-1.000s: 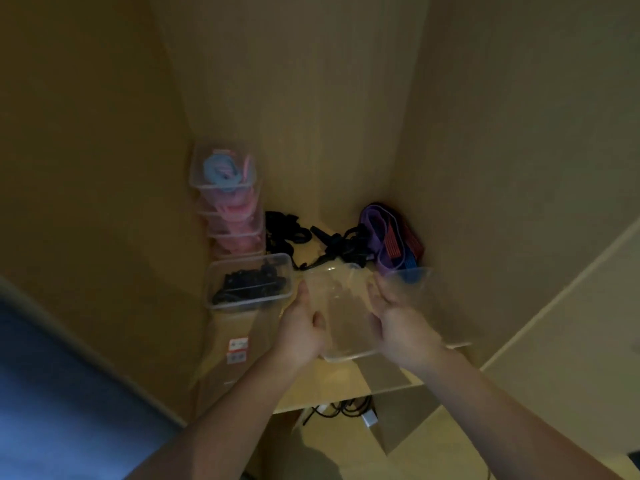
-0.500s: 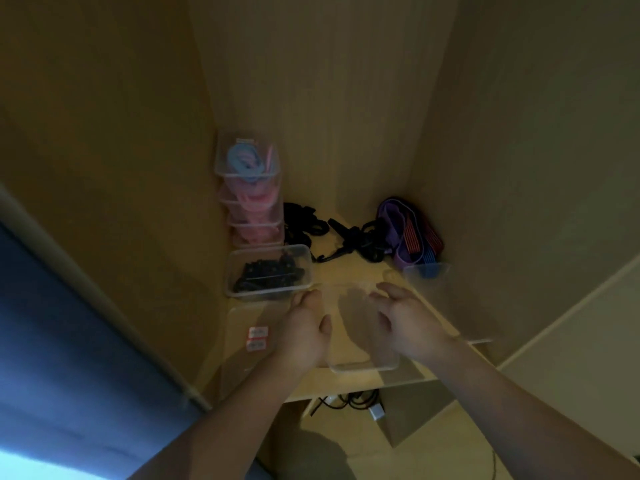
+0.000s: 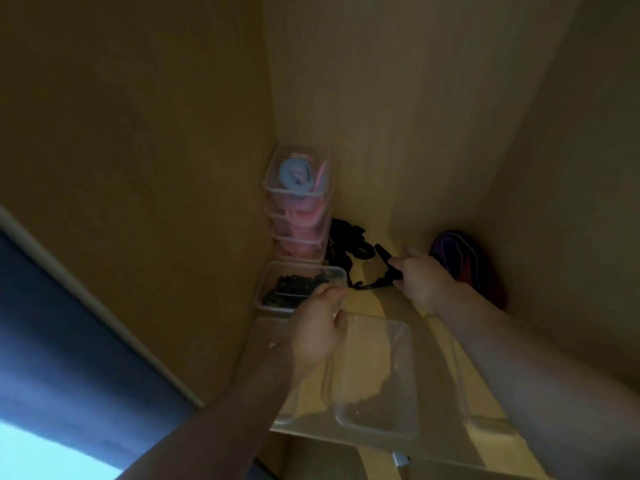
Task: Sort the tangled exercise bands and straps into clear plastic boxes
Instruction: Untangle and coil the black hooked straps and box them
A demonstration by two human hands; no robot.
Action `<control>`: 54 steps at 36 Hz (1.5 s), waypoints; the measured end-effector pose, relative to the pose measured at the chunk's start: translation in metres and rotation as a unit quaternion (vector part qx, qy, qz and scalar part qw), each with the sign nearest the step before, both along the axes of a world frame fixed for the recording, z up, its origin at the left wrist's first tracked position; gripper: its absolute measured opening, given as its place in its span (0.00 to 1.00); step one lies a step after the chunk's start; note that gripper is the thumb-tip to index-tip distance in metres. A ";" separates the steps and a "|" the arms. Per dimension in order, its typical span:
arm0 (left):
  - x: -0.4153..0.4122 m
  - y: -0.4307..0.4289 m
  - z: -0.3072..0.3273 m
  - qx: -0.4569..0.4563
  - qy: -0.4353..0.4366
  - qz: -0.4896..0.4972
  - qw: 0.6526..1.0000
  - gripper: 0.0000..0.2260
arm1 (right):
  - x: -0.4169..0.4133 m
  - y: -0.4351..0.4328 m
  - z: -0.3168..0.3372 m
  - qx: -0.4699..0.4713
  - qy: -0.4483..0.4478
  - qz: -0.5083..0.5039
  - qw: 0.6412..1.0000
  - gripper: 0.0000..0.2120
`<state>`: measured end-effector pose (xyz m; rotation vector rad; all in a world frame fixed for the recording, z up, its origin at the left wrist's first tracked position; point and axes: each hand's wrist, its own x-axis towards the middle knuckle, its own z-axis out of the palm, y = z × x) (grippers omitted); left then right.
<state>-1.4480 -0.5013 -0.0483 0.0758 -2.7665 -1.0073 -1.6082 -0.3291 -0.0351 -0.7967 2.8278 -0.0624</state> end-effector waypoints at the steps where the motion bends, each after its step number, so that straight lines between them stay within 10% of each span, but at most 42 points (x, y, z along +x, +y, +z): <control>1: -0.003 0.001 0.000 -0.009 -0.002 0.000 1.000 0.15 | -0.007 -0.002 -0.003 0.030 -0.001 0.012 0.999 0.24; 11: -0.023 0.005 0.005 -0.051 0.052 0.027 0.997 0.10 | -0.031 -0.023 -0.039 0.120 -0.008 0.143 0.982 0.17; 22: -0.080 -0.013 0.051 -0.021 0.107 -0.001 0.994 0.13 | -0.045 -0.011 0.043 -0.314 -0.100 -0.048 0.943 0.13; 29: -0.141 -0.004 0.137 -0.116 0.204 -0.065 0.970 0.21 | -0.043 -0.007 0.133 -0.370 -0.097 0.039 0.923 0.12; 35: -0.160 -0.003 0.191 -0.110 0.154 -0.099 0.977 0.10 | -0.039 -0.004 0.164 -0.419 -0.073 0.081 0.901 0.11; 49: -0.153 -0.030 0.242 0.001 0.289 0.009 0.957 0.07 | -0.059 0.014 0.132 -0.357 -0.161 -0.076 0.917 0.14; 54: -0.157 -0.039 0.241 0.005 0.263 0.026 0.965 0.07 | -0.055 0.008 0.152 -0.462 -0.150 -0.091 0.869 0.05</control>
